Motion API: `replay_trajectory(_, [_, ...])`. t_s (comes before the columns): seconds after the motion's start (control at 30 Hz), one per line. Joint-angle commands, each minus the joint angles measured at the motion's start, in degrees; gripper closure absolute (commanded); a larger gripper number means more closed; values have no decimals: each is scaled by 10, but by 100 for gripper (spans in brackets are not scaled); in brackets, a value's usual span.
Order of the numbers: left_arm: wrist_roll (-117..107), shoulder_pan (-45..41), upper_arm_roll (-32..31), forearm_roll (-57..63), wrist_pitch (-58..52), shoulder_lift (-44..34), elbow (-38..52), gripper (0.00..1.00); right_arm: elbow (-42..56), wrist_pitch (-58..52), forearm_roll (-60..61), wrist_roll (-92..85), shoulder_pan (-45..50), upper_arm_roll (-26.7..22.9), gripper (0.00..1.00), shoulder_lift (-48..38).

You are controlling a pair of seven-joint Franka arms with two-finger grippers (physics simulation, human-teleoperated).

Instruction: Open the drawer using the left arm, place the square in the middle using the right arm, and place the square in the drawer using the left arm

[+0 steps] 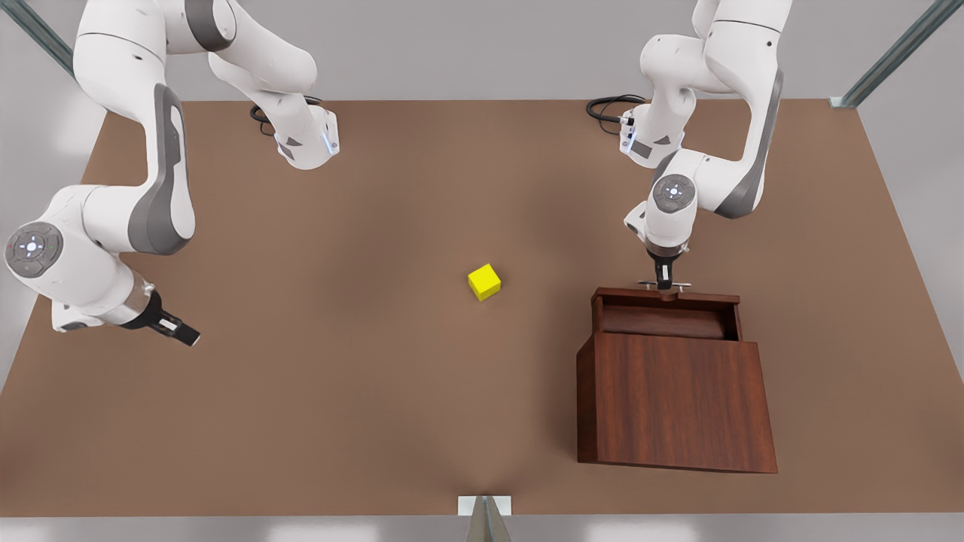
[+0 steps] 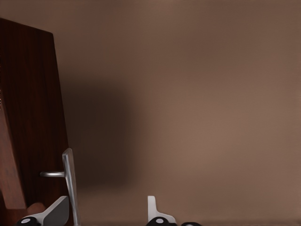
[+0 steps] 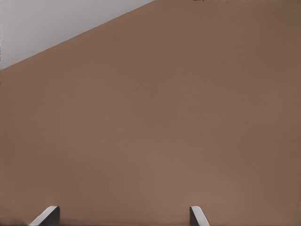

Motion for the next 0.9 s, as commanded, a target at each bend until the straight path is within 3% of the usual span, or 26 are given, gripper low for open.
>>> replay_trajectory(0.0, [1,-12,-1,0,-4,0,0,13,1,-2,-2,-258,-3,-1,0,0])
replay_trajectory(0.37, [0,-12,-8,-6,-12,-18,5,12,2,3,-9,-260,-3,-1,0,8])
replay_trajectory(0.47, [-6,-13,-24,-57,-38,-18,64,7,8,3,-9,-260,-1,-1,0,8])
replay_trajectory(0.5, [-55,-11,-47,-85,-93,-1,138,0,9,3,-9,-260,-3,-1,0,8])
replay_trajectory(0.63, [-373,-57,-105,-141,-135,172,359,0,9,3,-9,-260,-4,-2,0,7])
replay_trajectory(0.73, [-633,-138,-127,-142,-129,238,402,0,9,3,-9,-260,-3,-2,0,7])
replay_trajectory(0.87, [-814,-175,-159,-140,-127,319,460,0,9,3,-9,-260,-5,-2,0,7])
